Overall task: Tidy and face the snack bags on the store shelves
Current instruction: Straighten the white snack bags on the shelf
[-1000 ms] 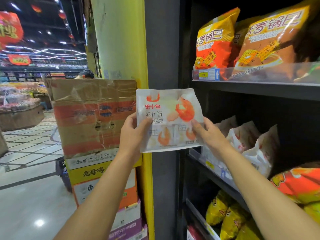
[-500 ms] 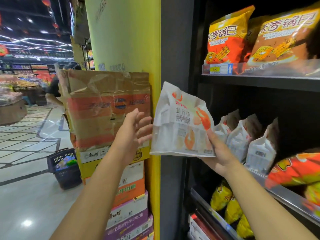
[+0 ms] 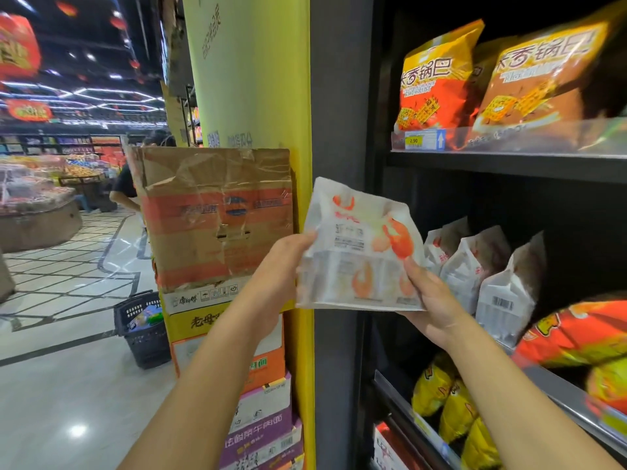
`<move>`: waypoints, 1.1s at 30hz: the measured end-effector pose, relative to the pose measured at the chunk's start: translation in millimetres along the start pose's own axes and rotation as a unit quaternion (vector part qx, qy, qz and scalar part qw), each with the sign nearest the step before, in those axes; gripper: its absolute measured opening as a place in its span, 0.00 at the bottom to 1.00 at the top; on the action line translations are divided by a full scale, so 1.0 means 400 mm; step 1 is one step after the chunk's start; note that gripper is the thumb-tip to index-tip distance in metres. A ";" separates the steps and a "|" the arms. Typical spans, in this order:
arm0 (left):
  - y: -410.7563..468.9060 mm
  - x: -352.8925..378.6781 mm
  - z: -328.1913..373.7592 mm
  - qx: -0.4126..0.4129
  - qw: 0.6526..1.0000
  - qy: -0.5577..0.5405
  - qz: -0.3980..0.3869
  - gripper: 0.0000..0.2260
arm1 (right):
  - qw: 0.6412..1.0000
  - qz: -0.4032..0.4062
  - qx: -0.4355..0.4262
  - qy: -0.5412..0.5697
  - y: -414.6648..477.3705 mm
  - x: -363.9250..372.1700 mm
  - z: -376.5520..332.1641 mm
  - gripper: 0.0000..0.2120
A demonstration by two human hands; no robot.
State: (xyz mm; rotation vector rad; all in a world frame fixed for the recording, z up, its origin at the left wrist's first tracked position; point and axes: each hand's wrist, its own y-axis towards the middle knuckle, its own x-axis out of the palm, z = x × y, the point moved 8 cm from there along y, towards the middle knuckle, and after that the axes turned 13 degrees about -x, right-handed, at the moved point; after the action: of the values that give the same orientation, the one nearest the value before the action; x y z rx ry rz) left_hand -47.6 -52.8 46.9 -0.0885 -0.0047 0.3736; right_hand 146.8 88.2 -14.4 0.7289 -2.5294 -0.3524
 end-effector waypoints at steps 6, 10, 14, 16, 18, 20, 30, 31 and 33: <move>0.025 0.018 -0.032 0.030 0.993 0.053 0.104 0.31 | 0.993 -0.025 -0.001 -0.116 -0.008 0.031 -0.071 0.23; 0.034 0.009 -0.041 -0.001 0.997 -0.063 0.041 0.11 | 0.998 -0.017 0.021 -0.050 -0.018 0.013 -0.123 0.31; 0.022 0.026 -0.071 -0.086 0.972 -0.218 -0.034 0.18 | 1.000 -0.022 0.010 -0.015 -0.029 0.007 -0.175 0.35; 0.018 0.029 -0.070 -0.089 0.956 -0.275 -0.055 0.20 | 0.999 -0.031 0.000 -0.026 -0.032 0.008 -0.194 0.34; 0.017 0.032 -0.067 -0.087 0.948 -0.296 -0.074 0.20 | 0.998 -0.042 -0.004 -0.036 -0.035 0.012 -0.209 0.33; 0.022 0.030 -0.065 -0.085 0.948 -0.297 -0.077 0.20 | 0.998 -0.050 -0.007 -0.044 -0.040 0.016 -0.222 0.32; 0.014 0.069 -0.019 -0.088 0.991 -0.103 -0.019 0.15 | 0.978 -0.097 0.042 -0.182 -0.051 0.039 -0.212 0.29; 0.013 0.073 -0.017 -0.098 0.991 -0.093 -0.024 0.15 | 0.977 -0.088 0.050 -0.187 -0.049 0.031 -0.206 0.30; 0.011 0.074 -0.013 -0.113 0.989 -0.079 -0.046 0.15 | 0.983 -0.064 0.072 -0.155 -0.048 0.018 -0.195 0.24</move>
State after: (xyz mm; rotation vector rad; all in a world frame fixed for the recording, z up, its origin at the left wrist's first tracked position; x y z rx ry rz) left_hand -21.5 -38.4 41.2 -0.2817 -0.2081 0.2862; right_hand 189.8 59.7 47.9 0.9598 -2.8320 -0.3514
